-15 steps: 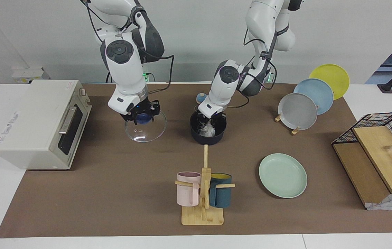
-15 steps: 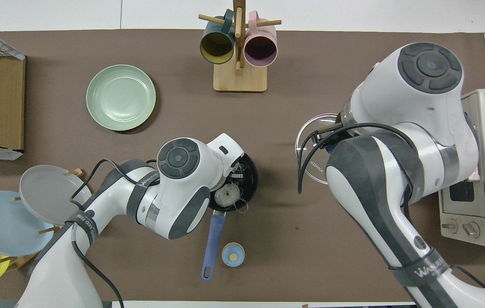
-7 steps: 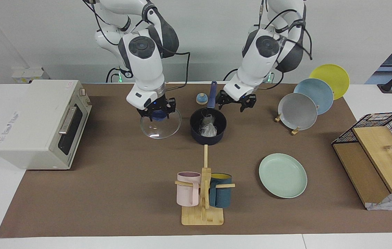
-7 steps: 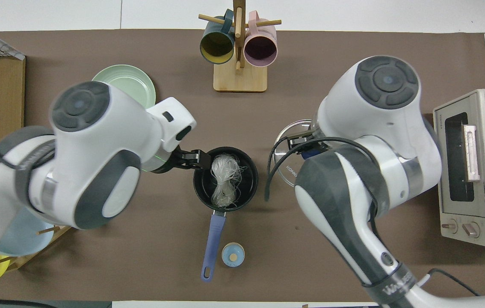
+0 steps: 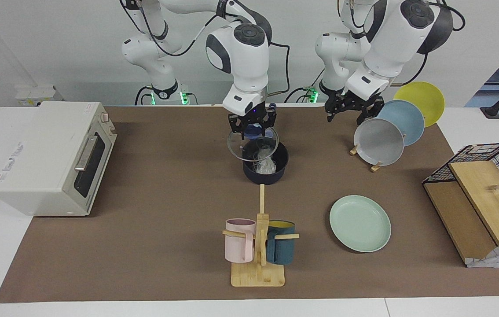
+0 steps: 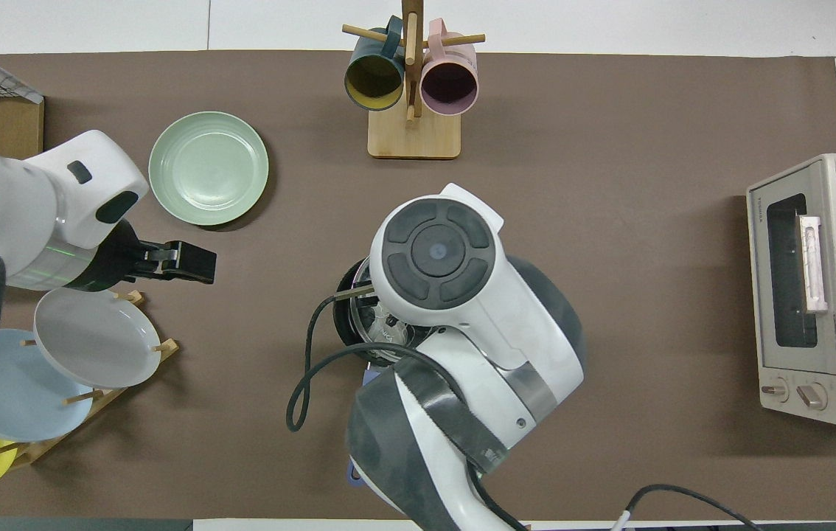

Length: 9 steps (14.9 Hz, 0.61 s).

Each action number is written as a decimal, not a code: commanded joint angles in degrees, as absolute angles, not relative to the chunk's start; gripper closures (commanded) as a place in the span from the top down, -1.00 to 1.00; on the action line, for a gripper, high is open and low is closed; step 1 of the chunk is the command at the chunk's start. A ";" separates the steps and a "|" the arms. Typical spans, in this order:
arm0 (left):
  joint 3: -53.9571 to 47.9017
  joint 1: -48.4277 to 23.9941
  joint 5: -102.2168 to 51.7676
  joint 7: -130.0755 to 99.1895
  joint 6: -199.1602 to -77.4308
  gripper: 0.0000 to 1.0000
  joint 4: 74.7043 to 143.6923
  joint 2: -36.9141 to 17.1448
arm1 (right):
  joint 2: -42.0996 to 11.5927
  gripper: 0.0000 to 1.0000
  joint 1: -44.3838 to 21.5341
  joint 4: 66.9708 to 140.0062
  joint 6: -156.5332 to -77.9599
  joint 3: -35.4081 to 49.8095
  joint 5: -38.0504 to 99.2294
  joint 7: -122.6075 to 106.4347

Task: Transfer vermicelli from plate to pot
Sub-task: 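Lower the glass lid onto the pot with the right gripper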

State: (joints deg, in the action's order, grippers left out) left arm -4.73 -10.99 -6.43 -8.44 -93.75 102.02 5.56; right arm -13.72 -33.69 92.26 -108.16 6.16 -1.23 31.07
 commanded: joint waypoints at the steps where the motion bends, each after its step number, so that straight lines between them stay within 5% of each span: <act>1: -5.36 -6.52 -5.36 -2.48 -91.85 1.00 102.74 6.68 | -18.35 -1.00 -36.38 90.18 -110.12 6.24 -7.45 34.09; 9: -5.45 -3.79 -0.26 -3.08 -90.62 1.00 98.27 5.80 | -22.41 -1.00 -36.65 87.10 -111.27 6.33 -3.79 35.77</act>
State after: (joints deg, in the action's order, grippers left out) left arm -4.82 -5.37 -1.67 -2.87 -92.15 100.74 5.92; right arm -22.41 -37.15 88.35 -111.48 6.02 -5.75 34.62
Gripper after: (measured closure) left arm 0.000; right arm 0.344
